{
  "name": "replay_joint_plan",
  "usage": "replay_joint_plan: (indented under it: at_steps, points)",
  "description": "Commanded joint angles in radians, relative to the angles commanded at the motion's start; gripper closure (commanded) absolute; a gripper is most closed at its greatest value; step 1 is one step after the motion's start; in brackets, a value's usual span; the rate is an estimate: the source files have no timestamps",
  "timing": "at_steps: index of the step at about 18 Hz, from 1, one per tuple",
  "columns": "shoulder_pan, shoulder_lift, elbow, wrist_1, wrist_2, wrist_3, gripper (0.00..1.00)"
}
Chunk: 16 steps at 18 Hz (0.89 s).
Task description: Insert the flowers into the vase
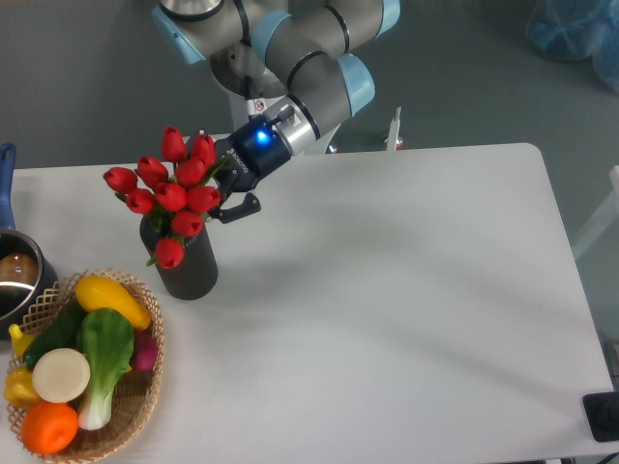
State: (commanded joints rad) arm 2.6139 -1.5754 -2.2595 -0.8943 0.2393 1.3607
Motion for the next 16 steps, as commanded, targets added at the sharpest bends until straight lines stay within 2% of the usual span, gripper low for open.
replay_joint_plan:
  at_steps: [6, 16]
  points:
    - [0.003, 0.003, 0.003, 0.0, 0.003, 0.003, 0.0]
    - [0.029, 0.063, 0.009, 0.0, 0.084, 0.002, 0.0]
